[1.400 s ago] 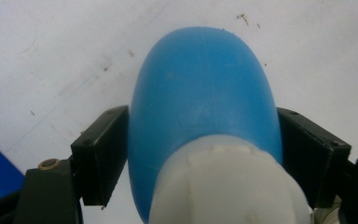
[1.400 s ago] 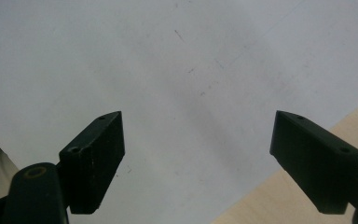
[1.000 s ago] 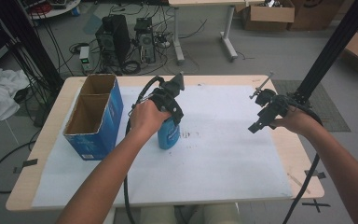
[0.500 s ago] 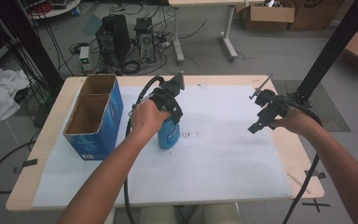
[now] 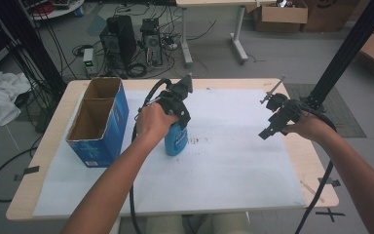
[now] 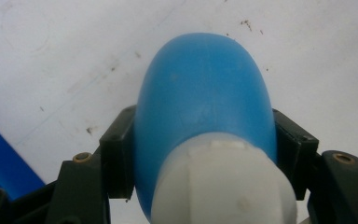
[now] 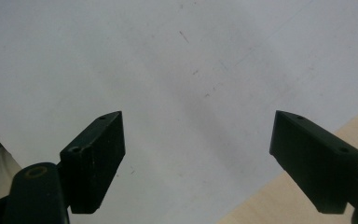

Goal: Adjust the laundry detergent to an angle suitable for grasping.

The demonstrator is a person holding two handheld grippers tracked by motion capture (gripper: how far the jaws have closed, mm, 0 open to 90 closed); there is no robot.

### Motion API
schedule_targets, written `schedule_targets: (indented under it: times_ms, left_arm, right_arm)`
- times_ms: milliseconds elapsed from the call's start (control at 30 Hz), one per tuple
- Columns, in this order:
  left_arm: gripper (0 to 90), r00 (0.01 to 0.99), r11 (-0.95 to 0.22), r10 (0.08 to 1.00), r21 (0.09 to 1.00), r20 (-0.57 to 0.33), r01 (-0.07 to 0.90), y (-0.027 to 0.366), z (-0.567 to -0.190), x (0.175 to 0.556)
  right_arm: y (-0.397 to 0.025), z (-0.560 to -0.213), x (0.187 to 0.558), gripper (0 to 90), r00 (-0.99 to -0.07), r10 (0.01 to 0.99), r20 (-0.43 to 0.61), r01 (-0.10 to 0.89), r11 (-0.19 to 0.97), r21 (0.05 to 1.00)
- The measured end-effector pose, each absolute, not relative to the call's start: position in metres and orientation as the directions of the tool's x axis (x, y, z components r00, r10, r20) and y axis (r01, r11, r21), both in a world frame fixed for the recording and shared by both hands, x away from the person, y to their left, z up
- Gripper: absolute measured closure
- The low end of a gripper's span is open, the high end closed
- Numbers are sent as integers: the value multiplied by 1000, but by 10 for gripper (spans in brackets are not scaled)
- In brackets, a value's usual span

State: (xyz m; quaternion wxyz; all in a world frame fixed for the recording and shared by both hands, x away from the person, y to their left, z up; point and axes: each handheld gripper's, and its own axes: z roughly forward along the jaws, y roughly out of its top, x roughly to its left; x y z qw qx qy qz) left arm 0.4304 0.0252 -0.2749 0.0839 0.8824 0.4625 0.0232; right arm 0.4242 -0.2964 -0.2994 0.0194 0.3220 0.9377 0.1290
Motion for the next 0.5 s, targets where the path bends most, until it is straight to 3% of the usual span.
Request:
schedule_targets:
  times_ms: [500]
  left_arm:
    - [380, 498, -479, 865, 199, -59, 855, 48, -192, 424]
  right_arm:
    - [-296, -296, 420, 182, -805, 592, 42, 580, 770, 265]
